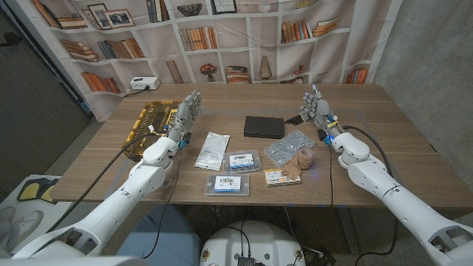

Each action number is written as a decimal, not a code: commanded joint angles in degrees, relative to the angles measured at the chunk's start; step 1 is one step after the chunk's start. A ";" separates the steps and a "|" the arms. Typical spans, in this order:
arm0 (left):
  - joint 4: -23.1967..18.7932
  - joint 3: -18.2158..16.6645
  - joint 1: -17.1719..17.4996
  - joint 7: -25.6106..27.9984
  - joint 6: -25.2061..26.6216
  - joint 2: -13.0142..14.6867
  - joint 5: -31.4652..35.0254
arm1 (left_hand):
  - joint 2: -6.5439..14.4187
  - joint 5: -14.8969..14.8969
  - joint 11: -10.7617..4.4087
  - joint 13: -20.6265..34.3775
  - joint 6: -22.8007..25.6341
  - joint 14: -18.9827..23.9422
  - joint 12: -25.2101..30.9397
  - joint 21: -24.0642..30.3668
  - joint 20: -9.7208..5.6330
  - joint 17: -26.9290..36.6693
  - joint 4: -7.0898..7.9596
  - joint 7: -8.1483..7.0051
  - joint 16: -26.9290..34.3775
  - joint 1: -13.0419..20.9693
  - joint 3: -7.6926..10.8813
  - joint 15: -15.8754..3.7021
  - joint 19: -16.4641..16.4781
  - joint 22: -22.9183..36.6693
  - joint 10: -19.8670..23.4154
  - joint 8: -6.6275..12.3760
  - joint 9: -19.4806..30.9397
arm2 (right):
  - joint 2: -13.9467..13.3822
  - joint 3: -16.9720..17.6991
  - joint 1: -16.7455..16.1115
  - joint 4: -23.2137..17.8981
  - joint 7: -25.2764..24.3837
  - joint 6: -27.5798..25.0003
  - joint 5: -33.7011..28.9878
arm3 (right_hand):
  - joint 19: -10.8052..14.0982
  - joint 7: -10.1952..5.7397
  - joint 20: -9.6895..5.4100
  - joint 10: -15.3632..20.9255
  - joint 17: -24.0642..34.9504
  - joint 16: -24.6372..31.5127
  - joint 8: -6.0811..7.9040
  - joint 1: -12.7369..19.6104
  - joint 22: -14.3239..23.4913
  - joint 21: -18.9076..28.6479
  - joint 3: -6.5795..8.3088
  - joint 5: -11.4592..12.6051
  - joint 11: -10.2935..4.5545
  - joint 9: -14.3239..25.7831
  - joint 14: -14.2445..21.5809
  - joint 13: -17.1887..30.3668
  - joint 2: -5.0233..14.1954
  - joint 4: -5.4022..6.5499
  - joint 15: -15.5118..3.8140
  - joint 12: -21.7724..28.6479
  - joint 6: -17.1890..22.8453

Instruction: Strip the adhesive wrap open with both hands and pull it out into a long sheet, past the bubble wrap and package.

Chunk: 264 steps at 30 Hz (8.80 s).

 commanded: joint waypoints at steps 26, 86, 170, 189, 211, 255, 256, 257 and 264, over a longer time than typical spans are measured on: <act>-0.68 2.26 -0.06 2.08 -1.64 -2.20 3.20 | -0.06 0.28 0.15 0.13 -2.92 -1.97 -0.19 0.16 -1.07 0.07 -0.27 0.80 0.03 1.07 0.07 -0.23 -1.41 0.25 -1.39 -1.10 -0.32 | -9.40 0.67 -1.32 -5.22 2.72 -0.21 -6.44 | -5.23 0.92 0.21 -5.72 -0.09 -0.27 -0.31 0.34 0.25 -0.29 0.05 0.25 0.67 0.23 -5.76 -0.08 0.27 -0.59 1.04 -0.59 -4.56; -1.98 2.18 0.54 1.64 -1.33 -1.25 3.19 | -0.04 0.22 -0.16 0.09 -6.41 -2.73 -0.10 0.24 -1.52 0.02 -0.25 2.20 0.15 1.25 -0.25 -0.39 -1.76 0.19 -2.06 -0.91 -0.49 | -18.64 -0.31 -1.71 -16.13 -5.18 -8.95 -27.19 | -4.91 -0.02 -0.56 -4.83 -0.63 0.86 0.74 2.12 0.20 0.93 0.53 0.21 0.11 0.14 -6.11 -0.36 0.94 -1.95 -0.16 0.73 -2.55; -0.99 2.28 0.63 1.48 -1.56 -1.52 3.15 | 0.30 0.24 0.11 0.06 -5.45 -3.36 -0.11 0.27 -1.31 0.03 -0.16 2.50 0.09 1.41 -0.42 -0.30 -2.23 0.21 -2.69 -0.18 -0.55 | -28.43 0.95 -5.97 -30.29 -7.20 -23.79 -44.80 | -7.02 -0.07 -0.42 -6.95 -0.96 0.30 0.19 7.10 0.14 0.18 1.87 -0.01 -0.29 0.17 -8.29 -0.43 0.95 -5.00 -0.94 0.04 -4.24; 0.38 2.59 0.63 1.81 -3.04 -2.96 3.25 | 0.42 0.25 -0.02 0.06 -4.67 -3.06 0.09 0.36 -1.30 0.02 -0.17 2.68 0.23 1.51 -0.43 -0.45 -2.10 0.21 -2.30 -0.01 -0.56 | -29.83 2.63 -8.05 -29.93 -7.31 -21.93 -43.52 | -6.90 -0.15 -0.45 -7.15 -0.99 0.40 0.26 7.71 0.13 0.33 2.05 -0.02 -0.48 0.18 -8.34 -0.43 0.94 -5.28 -0.97 0.09 -4.30; -0.56 2.23 1.29 2.56 -3.09 -2.63 3.39 | 0.51 0.26 0.10 0.05 -4.51 -3.06 0.10 0.36 -1.28 0.02 -0.19 2.69 0.21 1.61 -0.43 -0.46 -2.12 0.21 -2.33 -0.08 -0.56 | -32.00 4.96 -11.84 -31.28 -8.30 -21.59 -43.50 | -6.56 -0.51 -0.62 -7.01 -1.02 0.58 0.38 8.61 0.12 0.51 2.39 0.04 -0.84 0.19 -8.14 -0.43 1.14 -5.57 -1.25 0.27 -4.24; -1.67 2.58 1.80 2.98 -2.11 -2.80 3.16 | 0.98 0.28 0.15 0.05 -4.41 -3.10 0.13 0.39 -1.20 0.03 -0.10 2.75 0.20 1.81 -0.33 -0.34 -2.12 0.22 -2.32 -0.22 -0.55 | -38.07 12.56 -22.75 -37.40 -9.82 -25.49 -46.31 | -6.41 -0.58 -0.71 -7.04 -1.06 0.55 0.44 9.99 0.11 0.51 2.83 0.12 -0.94 0.22 -8.41 -0.40 1.25 -5.88 -1.28 0.37 -4.22; -1.61 2.62 1.77 2.96 -2.13 -2.89 3.14 | 0.98 0.28 0.11 0.05 -4.41 -3.09 0.14 0.38 -1.16 0.03 -0.10 2.71 0.20 1.81 -0.33 -0.33 -2.12 0.22 -2.30 -0.22 -0.55 | -38.32 12.93 -23.20 -37.60 -9.78 -25.71 -46.40 | -6.39 -0.59 -0.74 -7.03 -1.06 0.56 0.43 10.01 0.11 0.52 2.84 0.12 -0.89 0.22 -8.41 -0.39 1.25 -5.89 -1.30 0.37 -4.23; -1.56 2.68 1.79 2.97 -2.13 -3.00 3.10 | 0.98 0.28 0.05 0.05 -4.41 -3.07 0.13 0.39 -1.16 0.03 -0.10 2.72 0.21 1.81 -0.33 -0.33 -2.12 0.22 -2.32 -0.22 -0.55 | -38.48 13.34 -23.67 -37.81 -9.78 -25.99 -46.42 | -6.40 -0.59 -0.71 -6.97 -1.06 0.57 0.44 10.05 0.11 0.51 2.85 0.12 -0.85 0.22 -8.39 -0.39 1.25 -5.89 -1.32 0.40 -4.23; -1.41 2.99 1.63 2.88 -2.17 -3.25 3.29 | 0.98 0.27 0.16 0.05 -4.36 -3.07 0.14 0.39 -1.16 0.03 -0.10 2.75 0.21 1.81 -0.35 -0.34 -2.12 0.22 -2.29 -0.22 -0.55 | -38.65 15.52 -26.10 -38.31 -9.77 -26.22 -46.47 | -6.28 -0.44 -0.43 -6.68 -1.06 0.79 0.45 10.40 0.11 0.55 2.95 0.16 -0.52 0.24 -7.87 -0.38 1.25 -5.96 -0.69 0.53 -4.24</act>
